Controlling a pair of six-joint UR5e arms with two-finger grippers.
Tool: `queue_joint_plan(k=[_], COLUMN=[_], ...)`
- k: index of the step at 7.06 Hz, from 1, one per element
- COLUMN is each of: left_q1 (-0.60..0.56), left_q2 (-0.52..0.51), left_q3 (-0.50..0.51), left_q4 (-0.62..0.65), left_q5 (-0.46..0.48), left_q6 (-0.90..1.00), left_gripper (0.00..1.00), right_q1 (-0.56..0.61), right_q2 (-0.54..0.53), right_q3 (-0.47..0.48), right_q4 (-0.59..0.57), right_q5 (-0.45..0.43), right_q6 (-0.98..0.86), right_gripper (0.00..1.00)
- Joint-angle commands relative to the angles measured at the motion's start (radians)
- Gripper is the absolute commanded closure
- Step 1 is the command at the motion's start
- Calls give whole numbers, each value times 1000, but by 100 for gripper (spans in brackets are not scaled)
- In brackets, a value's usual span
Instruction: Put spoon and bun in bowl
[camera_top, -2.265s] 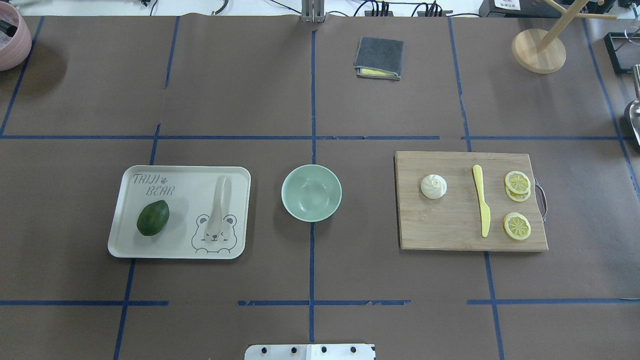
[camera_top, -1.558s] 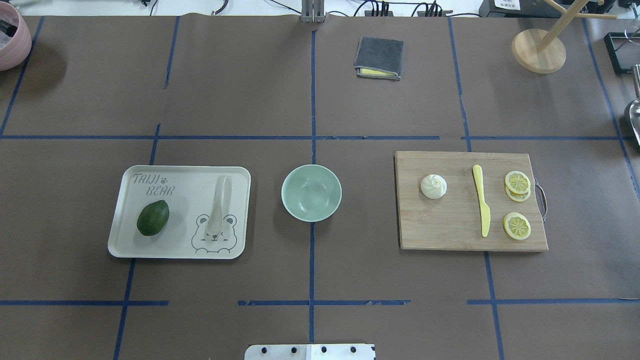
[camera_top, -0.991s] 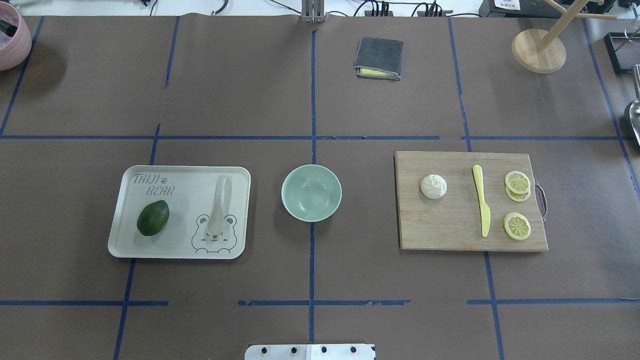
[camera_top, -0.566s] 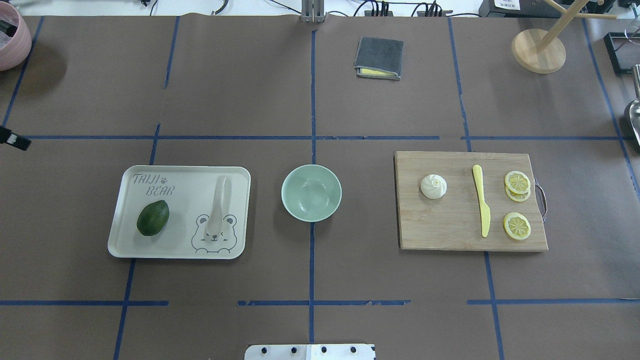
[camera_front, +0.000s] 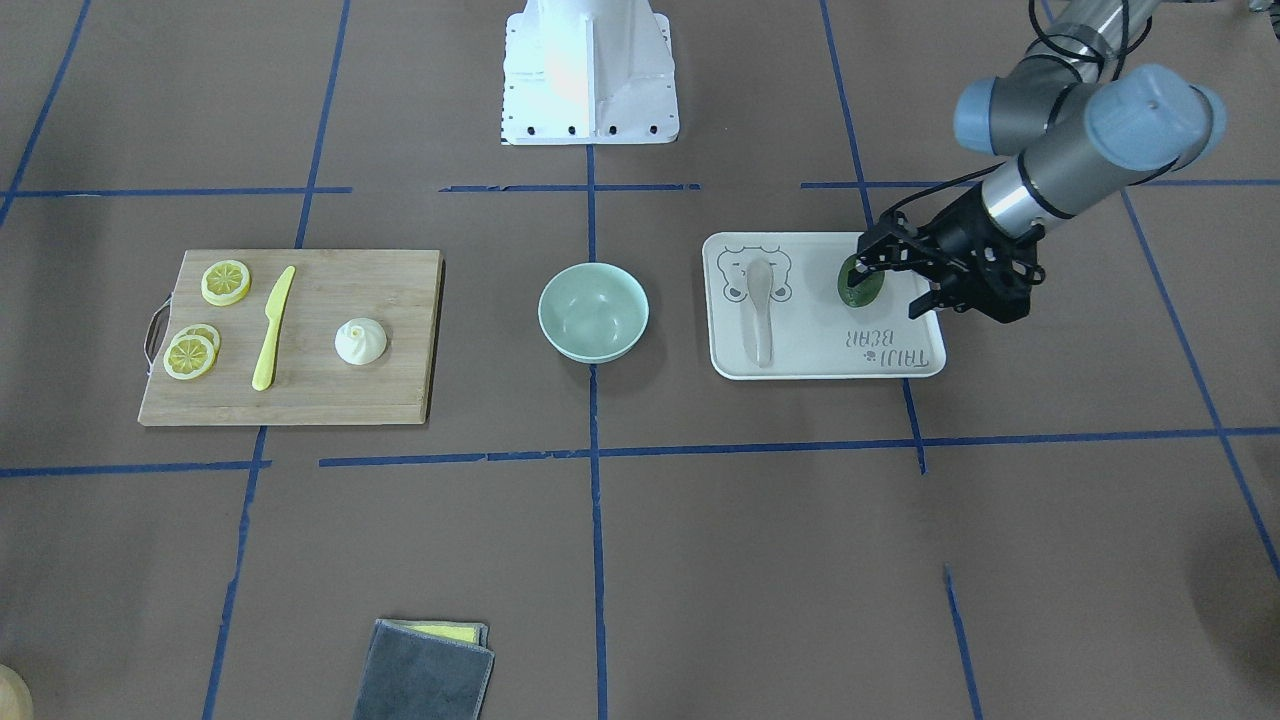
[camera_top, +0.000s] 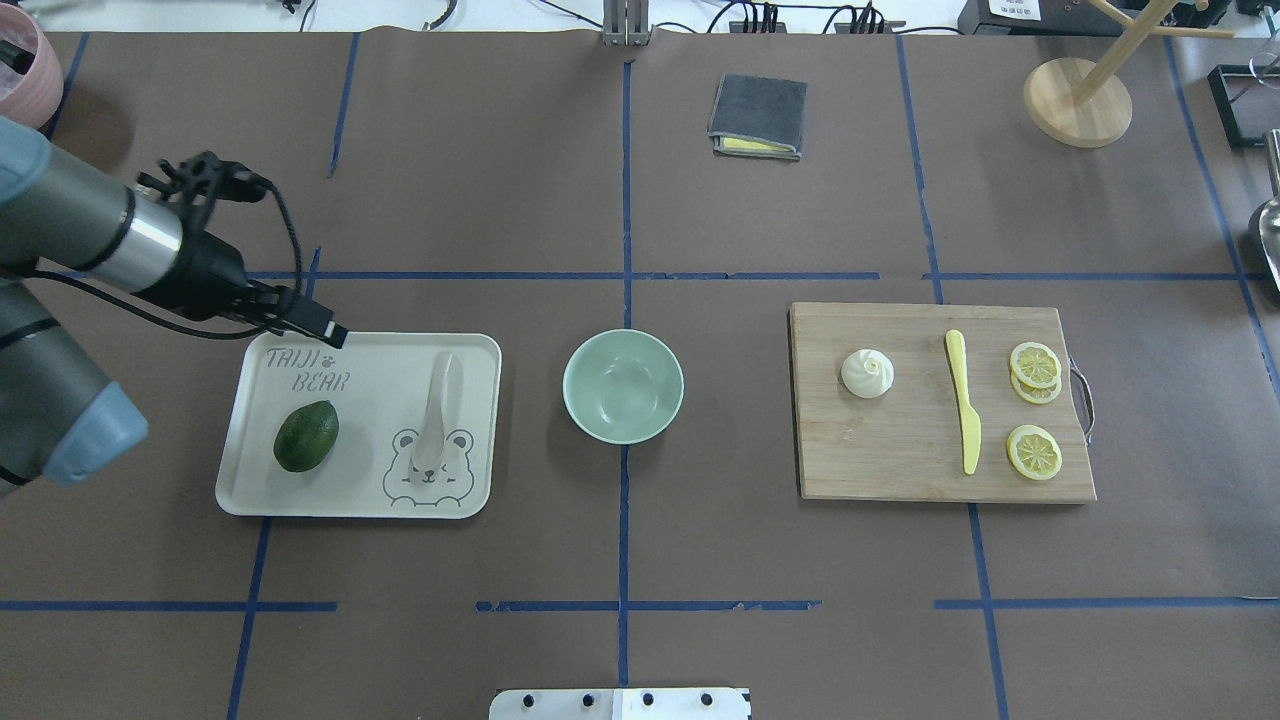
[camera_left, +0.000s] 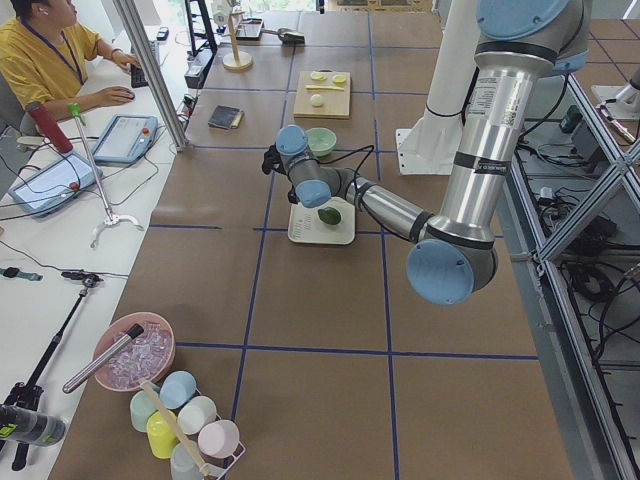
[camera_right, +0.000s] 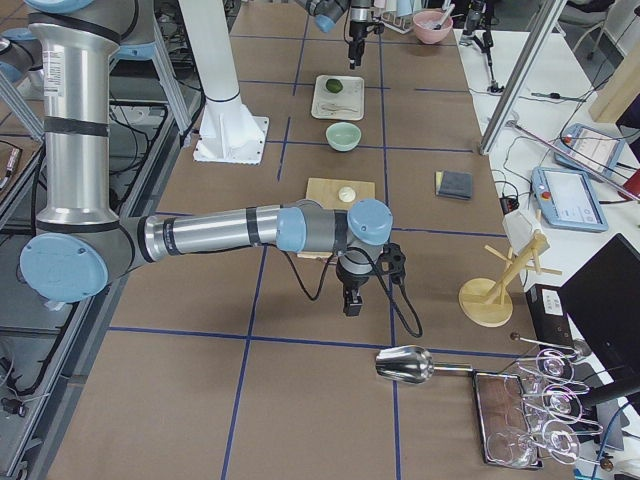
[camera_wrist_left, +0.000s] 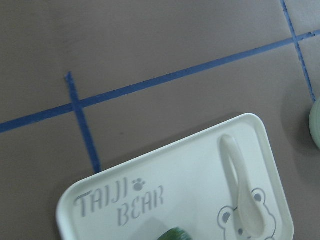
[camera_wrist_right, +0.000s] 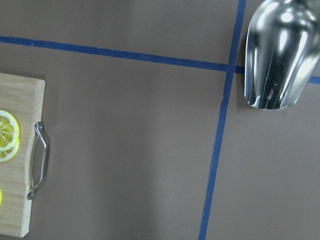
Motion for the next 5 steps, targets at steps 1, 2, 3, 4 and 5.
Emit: queue_joint_plan(k=[1, 2, 3, 4, 5], left_q1=[98, 163, 188, 213, 231], left_q2=[-104, -150, -164, -172, -175], left_q3=[3, 6, 22, 52, 65], left_q4=[172, 255, 268, 263, 263], left_q5=[175, 296, 318, 320, 338], left_q6=[-32, -33, -32, -29, -27], left_gripper=[8, 8, 8, 8, 10], right_q1=[0, 0, 0, -2, -2], right_q2=[-1, -1, -1, -1, -1], right_q3=[-3, -3, 2, 2, 2], right_q4=[-3, -1, -1, -1, -1], right_q5=[7, 12, 15, 20, 20], right_q6=[11, 11, 11, 10, 7], right_gripper=[0, 0, 0, 0, 0])
